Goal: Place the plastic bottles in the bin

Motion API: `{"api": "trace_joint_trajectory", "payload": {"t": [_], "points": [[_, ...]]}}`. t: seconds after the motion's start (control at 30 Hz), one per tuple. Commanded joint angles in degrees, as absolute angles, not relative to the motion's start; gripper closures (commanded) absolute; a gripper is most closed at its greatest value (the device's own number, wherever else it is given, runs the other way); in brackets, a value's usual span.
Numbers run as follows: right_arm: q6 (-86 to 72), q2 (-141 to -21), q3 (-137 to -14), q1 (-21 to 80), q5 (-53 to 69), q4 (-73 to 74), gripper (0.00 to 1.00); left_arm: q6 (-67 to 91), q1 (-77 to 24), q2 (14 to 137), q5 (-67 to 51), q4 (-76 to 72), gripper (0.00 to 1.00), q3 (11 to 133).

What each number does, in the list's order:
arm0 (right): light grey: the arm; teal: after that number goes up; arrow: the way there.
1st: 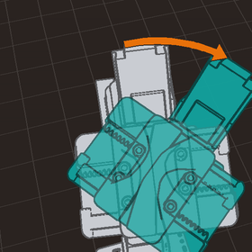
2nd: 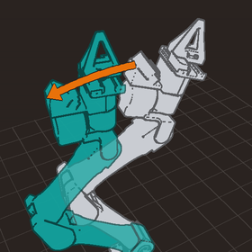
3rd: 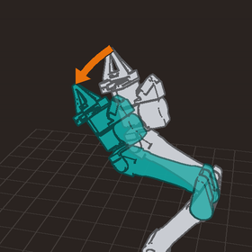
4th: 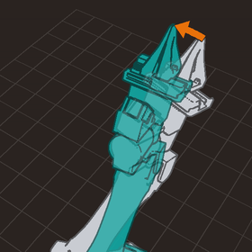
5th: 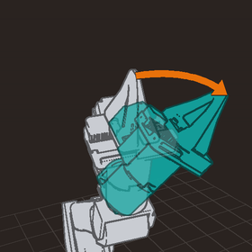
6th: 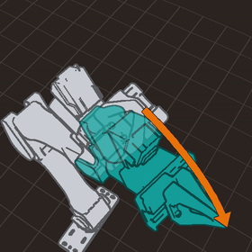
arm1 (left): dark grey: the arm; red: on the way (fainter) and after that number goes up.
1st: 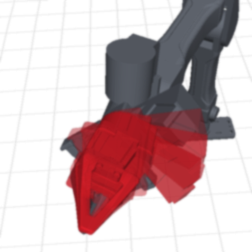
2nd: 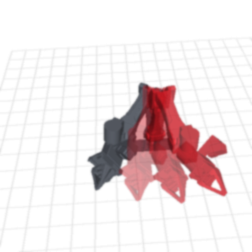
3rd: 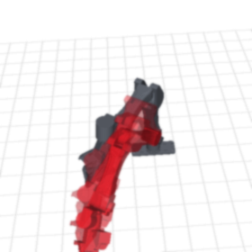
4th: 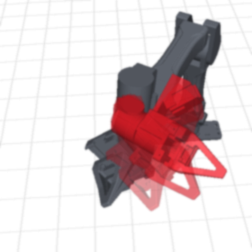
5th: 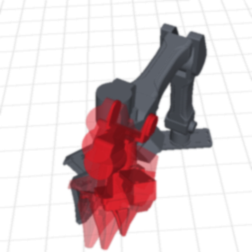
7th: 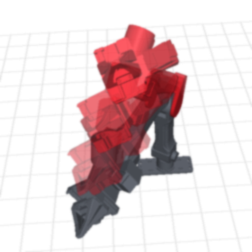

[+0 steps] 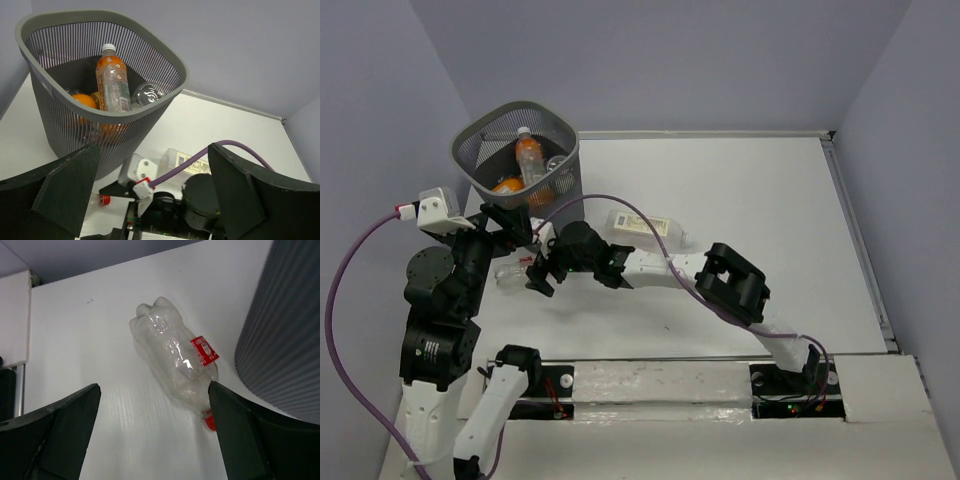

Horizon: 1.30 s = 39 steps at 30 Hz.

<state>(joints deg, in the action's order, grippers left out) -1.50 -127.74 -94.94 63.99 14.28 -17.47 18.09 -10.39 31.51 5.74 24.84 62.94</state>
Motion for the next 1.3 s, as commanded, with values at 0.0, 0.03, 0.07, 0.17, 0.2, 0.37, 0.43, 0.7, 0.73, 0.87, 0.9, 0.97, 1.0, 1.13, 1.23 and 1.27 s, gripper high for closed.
{"api": "trace_joint_trajectory", "payload": {"t": [0.0,0.03,0.07,0.17,0.2,0.37,0.43,0.7,0.73,0.87,0.9,0.97,1.0,1.13,1.23,1.27], "points": [[11.6,-133.5,-106.7,65.1,18.3,-10.0,0.06,16.7,-10.3,29.8,3.8,25.8,0.01,63.0],[12.4,-134.2,-107.8,65.1,18.7,-9.2,0.05,16.5,-10.3,29.7,3.8,25.8,0.01,63.1],[13.6,-134.8,-108.7,65.1,19.7,-8.7,0.05,16.3,-10.3,29.6,3.9,25.8,0.01,63.1],[15.5,-138.4,-113.4,65.1,20.7,-6.2,0.04,16.3,-10.3,29.8,3.3,25.3,0.01,62.9],[16.0,-140.8,-116.8,65.1,20.6,-4.2,0.04,16.2,-10.3,30.0,3.2,25.2,0.01,62.7],[18.4,-146.6,-123.3,65.1,17.9,-0.9,0.03,16.3,-10.3,29.5,2.8,25.5,0.01,61.9],[18.5,-148.1,-124.5,65.1,17.9,-0.9,0.06,16.3,-10.3,29.0,2.8,25.5,0.01,61.5],[13.9,-139.3,-105.3,67.1,11.8,-19.9,0.43,16.8,-10.3,28.0,2.9,25.5,0.01,60.9],[12.5,-134.5,-102.0,67.1,11.5,-22.8,0.48,16.9,-10.3,27.9,3.0,25.5,0.01,60.9],[6.1,-122.0,-88.1,67.1,9.9,-33.8,0.50,18.3,-10.3,27.9,2.0,25.0,0.01,63.3],[5.7,-119.6,-83.8,67.1,9.6,-34.5,0.50,18.7,-10.3,27.9,1.6,24.3,0.01,65.2],[5.3,-113.0,-81.1,67.1,7.0,-34.5,0.51,19.3,-10.3,27.9,0.8,23.3,0.01,67.5],[5.5,-110.9,-80.3,67.1,5.9,-33.9,0.51,20.0,-10.3,27.4,0.4,22.7,0.01,68.5],[8.2,-104.4,-80.8,67.1,0.9,-31.6,0.52,21.4,-10.3,25.0,0.8,20.2,0.01,70.7],[13.2,-105.3,-87.4,67.1,-4.2,-28.5,0.52,21.9,-10.3,22.9,1.8,20.5,0.01,69.5],[13.2,-106.1,-87.5,66.5,-4.2,-27.7,0.52,21.7,-10.3,22.8,2.2,21.0,0.01,69.4]]}}
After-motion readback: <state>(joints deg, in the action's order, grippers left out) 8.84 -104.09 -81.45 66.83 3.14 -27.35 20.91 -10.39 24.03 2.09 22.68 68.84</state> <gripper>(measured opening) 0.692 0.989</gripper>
